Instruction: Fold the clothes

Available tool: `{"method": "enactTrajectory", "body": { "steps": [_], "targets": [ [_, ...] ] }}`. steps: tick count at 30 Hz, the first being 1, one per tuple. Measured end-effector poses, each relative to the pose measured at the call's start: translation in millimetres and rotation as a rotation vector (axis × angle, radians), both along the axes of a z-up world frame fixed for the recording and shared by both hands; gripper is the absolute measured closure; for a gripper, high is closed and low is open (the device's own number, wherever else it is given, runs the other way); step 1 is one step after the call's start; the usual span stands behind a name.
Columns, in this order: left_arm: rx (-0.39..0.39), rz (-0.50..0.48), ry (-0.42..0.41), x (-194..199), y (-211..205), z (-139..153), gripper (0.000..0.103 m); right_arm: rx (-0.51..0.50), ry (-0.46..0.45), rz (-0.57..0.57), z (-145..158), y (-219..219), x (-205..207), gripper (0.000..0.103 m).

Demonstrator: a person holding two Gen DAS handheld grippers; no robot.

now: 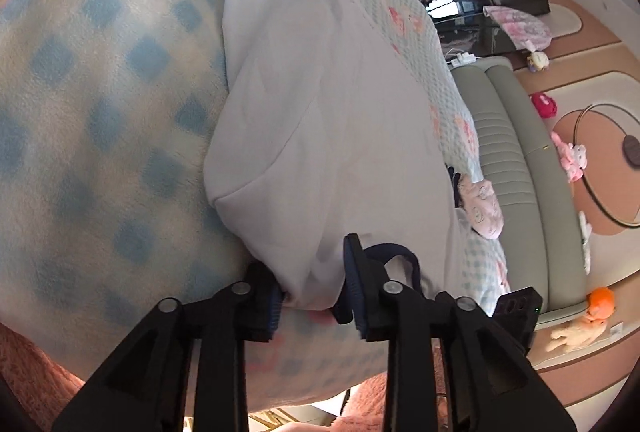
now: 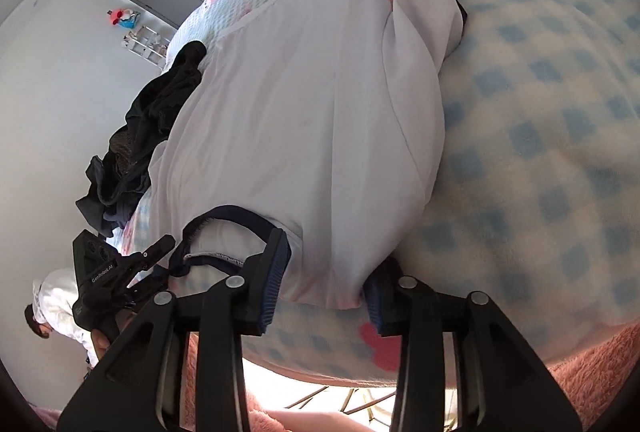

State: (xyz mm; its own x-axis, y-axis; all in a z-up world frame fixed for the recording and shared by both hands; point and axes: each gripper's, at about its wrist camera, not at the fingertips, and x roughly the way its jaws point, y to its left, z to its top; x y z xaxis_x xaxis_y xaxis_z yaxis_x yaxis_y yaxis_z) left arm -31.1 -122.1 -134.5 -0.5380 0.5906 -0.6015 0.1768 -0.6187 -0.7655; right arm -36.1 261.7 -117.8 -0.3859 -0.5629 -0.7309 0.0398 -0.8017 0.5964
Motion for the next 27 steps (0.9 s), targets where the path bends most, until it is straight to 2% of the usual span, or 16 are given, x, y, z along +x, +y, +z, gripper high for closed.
{"method": "enactTrajectory", "body": {
  "steps": [1, 3, 4, 5, 9, 11, 13, 15, 21, 23, 24, 26, 27],
  "targets": [
    [-0.026, -0.011, -0.001, -2.4, 4.9, 1.0, 0.067, -0.005, 0.000, -0.002, -2.2, -1.9, -1.6, 0.056],
    [-0.105, -0.039, -0.006, -7.2, 16.8, 3.1, 0.072, 0.012, 0.007, -0.015, -8.1, -6.4, -6.1, 0.056],
    [-0.147, -0.053, -0.009, -8.3, 22.6, 4.8, 0.083, 0.030, -0.005, -0.016, -12.2, -10.7, -9.1, 0.056],
    [-0.181, -0.068, -0.007, -8.3, 27.3, 7.0, 0.086, 0.056, -0.018, -0.002, -16.1, -16.2, -10.9, 0.057],
    [-0.333, -0.128, -0.006, -0.3, 36.0, 16.8, 0.085, 0.193, 0.005, 0.151, -10.8, -39.6, 0.3, 0.057],
    [-0.394, -0.159, -0.029, 7.7, 33.7, 20.0, 0.084, 0.217, 0.000, 0.201, -7.2, -40.0, 8.4, 0.057],
    [-0.397, -0.162, -0.040, 16.9, 25.9, 28.6, 0.082, 0.170, -0.029, 0.208, -3.5, -31.5, 13.6, 0.056],
    [-0.395, -0.153, -0.036, 26.4, 16.8, 39.6, 0.084, 0.138, -0.040, 0.185, 4.3, -21.3, 17.9, 0.056],
    [-0.389, -0.134, 0.211, 39.6, 16.8, 90.2, 0.084, 0.156, 0.091, 0.077, 42.6, -6.7, 20.2, 0.056],
    [-0.382, -0.171, 0.242, 24.5, 30.4, 89.4, 0.084, 0.166, 0.118, 0.064, 45.8, -9.6, 14.9, 0.055],
    [-0.385, -0.192, 0.243, 14.9, 39.6, 85.0, 0.084, 0.182, 0.094, 0.073, 38.4, -15.2, 8.9, 0.055],
    [-0.404, -0.241, 0.209, -3.1, 61.7, 69.1, 0.084, 0.224, 0.025, 0.103, 17.6, -27.8, 0.4, 0.055],
    [-0.428, -0.270, 0.168, -8.5, 72.1, 58.9, 0.084, 0.238, -0.001, 0.119, 10.2, -31.7, 1.5, 0.055]
  ]
}}
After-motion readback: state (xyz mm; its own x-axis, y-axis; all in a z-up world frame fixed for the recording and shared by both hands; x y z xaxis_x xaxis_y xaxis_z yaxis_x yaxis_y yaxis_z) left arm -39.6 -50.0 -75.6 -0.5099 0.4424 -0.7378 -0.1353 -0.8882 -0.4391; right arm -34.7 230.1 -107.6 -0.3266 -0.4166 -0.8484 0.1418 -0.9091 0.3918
